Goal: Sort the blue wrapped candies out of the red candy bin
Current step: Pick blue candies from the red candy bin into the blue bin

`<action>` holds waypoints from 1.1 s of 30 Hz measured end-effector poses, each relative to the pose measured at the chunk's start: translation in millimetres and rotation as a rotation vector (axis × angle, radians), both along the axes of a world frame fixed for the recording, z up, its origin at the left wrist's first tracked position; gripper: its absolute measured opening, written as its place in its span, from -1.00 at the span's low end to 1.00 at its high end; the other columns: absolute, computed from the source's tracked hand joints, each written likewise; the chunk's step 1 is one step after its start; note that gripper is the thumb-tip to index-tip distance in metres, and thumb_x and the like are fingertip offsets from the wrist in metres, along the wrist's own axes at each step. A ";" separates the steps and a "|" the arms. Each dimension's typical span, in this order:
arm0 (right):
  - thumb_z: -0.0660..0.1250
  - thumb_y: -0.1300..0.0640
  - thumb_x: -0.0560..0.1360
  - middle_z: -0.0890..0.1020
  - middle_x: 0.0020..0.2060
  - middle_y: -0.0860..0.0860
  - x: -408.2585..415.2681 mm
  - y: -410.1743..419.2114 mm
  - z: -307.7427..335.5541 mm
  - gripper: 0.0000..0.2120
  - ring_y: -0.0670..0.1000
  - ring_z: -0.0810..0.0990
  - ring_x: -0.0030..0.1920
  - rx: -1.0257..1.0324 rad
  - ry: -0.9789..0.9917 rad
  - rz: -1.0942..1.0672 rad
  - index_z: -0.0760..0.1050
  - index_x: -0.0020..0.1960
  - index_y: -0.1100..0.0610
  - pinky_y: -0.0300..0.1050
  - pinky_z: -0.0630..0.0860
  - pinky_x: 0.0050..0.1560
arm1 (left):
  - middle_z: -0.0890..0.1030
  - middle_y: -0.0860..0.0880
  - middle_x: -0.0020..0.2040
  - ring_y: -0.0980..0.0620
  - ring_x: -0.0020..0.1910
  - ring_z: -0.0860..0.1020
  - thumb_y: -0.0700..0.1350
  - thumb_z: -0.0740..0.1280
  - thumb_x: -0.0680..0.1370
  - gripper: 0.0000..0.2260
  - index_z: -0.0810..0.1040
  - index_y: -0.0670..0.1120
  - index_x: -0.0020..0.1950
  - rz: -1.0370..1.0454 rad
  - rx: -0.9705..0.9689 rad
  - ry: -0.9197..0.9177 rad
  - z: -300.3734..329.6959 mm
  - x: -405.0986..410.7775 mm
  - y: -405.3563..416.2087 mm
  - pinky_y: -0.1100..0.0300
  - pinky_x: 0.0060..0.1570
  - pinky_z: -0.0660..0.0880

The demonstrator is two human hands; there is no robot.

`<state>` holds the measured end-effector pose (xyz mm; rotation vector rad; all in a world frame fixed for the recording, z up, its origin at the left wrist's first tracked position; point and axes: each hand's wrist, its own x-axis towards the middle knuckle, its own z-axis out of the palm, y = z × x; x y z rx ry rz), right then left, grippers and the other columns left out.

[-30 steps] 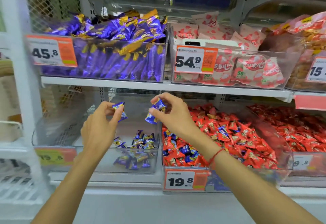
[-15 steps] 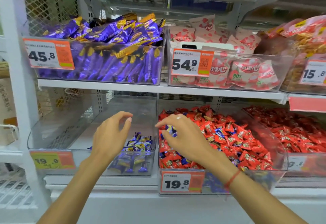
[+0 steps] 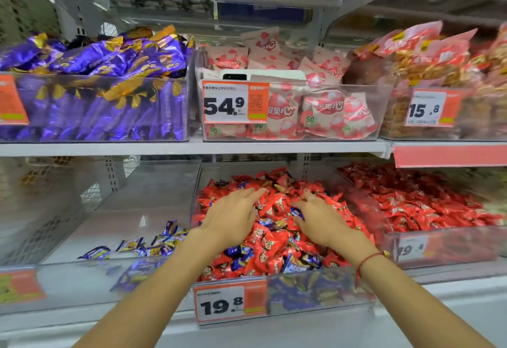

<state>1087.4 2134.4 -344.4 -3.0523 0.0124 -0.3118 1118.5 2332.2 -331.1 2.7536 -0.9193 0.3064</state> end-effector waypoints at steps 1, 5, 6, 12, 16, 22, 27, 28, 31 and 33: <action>0.25 0.09 0.58 0.40 0.27 0.12 -0.1 0.2 1.1 -0.69 0.17 0.48 0.25 0.000 -0.009 -0.007 0.47 0.30 0.14 -0.02 0.43 0.17 | 0.15 -0.02 0.57 0.00 0.54 0.12 -0.03 0.09 0.68 -0.52 0.05 0.02 0.59 -0.002 0.076 0.009 -0.6 4.4 -2.0 0.11 0.47 0.14; 0.40 0.12 0.48 0.50 0.08 0.07 -5.1 -5.6 6.2 -0.85 0.13 0.54 0.12 0.134 -0.075 -0.005 0.53 0.04 0.07 -0.11 0.38 -0.02 | 0.33 -0.06 0.49 -0.06 0.45 0.30 0.06 0.23 0.62 -0.53 0.30 -0.08 0.49 0.030 0.153 0.072 2.3 6.2 0.2 0.00 0.38 0.30; 0.39 0.13 0.48 0.53 0.03 0.04 -8.1 -7.1 6.8 -0.89 0.10 0.55 0.08 0.174 -0.111 0.008 0.51 -0.01 0.04 -0.13 0.35 -0.08 | 0.41 -0.06 0.43 -0.08 0.38 0.39 0.09 0.28 0.59 -0.55 0.39 -0.10 0.42 0.039 0.163 0.069 3.0 4.4 3.0 -0.02 0.30 0.38; 0.29 0.12 0.54 0.58 -0.14 -0.07 -27.8 7.3 26.7 -0.88 -0.05 0.52 -0.13 0.408 -0.408 0.142 0.53 0.05 -0.02 -0.12 0.36 -0.16 | 0.38 0.15 0.44 0.10 0.42 0.32 0.14 0.26 0.59 -0.63 0.47 0.11 0.39 -0.007 0.101 -0.123 2.7 -15.2 23.2 0.12 0.28 0.35; 0.31 0.09 0.54 0.59 -0.13 -0.11 -18.0 42.1 39.3 -0.84 -0.09 0.50 -0.15 0.340 -0.360 0.324 0.55 0.11 -0.05 -0.11 0.43 -0.12 | 0.51 0.13 0.32 0.09 0.34 0.41 0.05 0.31 0.58 -0.69 0.54 0.08 0.31 0.008 -0.173 -0.230 -3.8 -28.4 39.8 0.13 0.26 0.37; 0.33 0.13 0.55 0.66 -0.03 0.00 11.2 63.1 24.1 -0.78 0.07 0.59 0.00 0.109 -0.148 0.320 0.57 0.18 -0.01 -0.08 0.46 -0.06 | 0.55 0.20 0.24 0.15 0.26 0.44 0.03 0.30 0.58 -0.71 0.52 0.13 0.32 0.080 -0.363 -0.207 -10.7 -40.7 58.7 0.21 0.13 0.36; 0.24 0.19 0.57 0.59 0.15 0.02 3.8 27.9 35.9 -0.75 0.12 0.56 0.13 -0.019 -0.152 0.063 0.53 0.19 -0.04 -0.06 0.45 -0.04 | 0.54 0.23 0.25 0.22 0.24 0.43 0.06 0.30 0.58 -0.70 0.51 0.15 0.32 0.091 -0.427 -0.153 -14.1 -42.0 62.8 0.31 0.08 0.32; 0.24 0.18 0.57 0.59 0.11 0.01 -1.2 24.0 37.4 -0.75 0.11 0.55 0.12 0.015 -0.180 0.039 0.54 0.18 -0.05 -0.07 0.42 -0.07 | 0.54 0.23 0.25 0.22 0.24 0.43 0.07 0.29 0.59 -0.70 0.51 0.15 0.33 0.084 -0.430 -0.151 -13.4 -42.6 63.0 0.31 0.10 0.32; 0.26 0.16 0.57 0.54 -0.08 -0.01 -18.9 20.7 36.4 -0.78 0.06 0.52 -0.04 0.202 -0.304 0.039 0.56 0.13 -0.08 -0.10 0.36 -0.17 | 0.54 0.21 0.26 0.20 0.24 0.44 0.07 0.26 0.60 -0.68 0.48 0.15 0.36 0.071 -0.433 -0.156 -8.6 -43.2 61.0 0.28 0.15 0.31; 0.24 0.22 0.57 0.52 -0.05 -0.05 -27.8 19.3 32.4 -0.74 0.02 0.50 -0.09 0.288 -0.283 0.053 0.56 0.13 -0.08 -0.11 0.36 -0.16 | 0.54 0.21 0.27 0.19 0.25 0.44 0.08 0.25 0.60 -0.67 0.46 0.16 0.38 0.065 -0.421 -0.156 -6.7 -45.6 60.1 0.26 0.18 0.31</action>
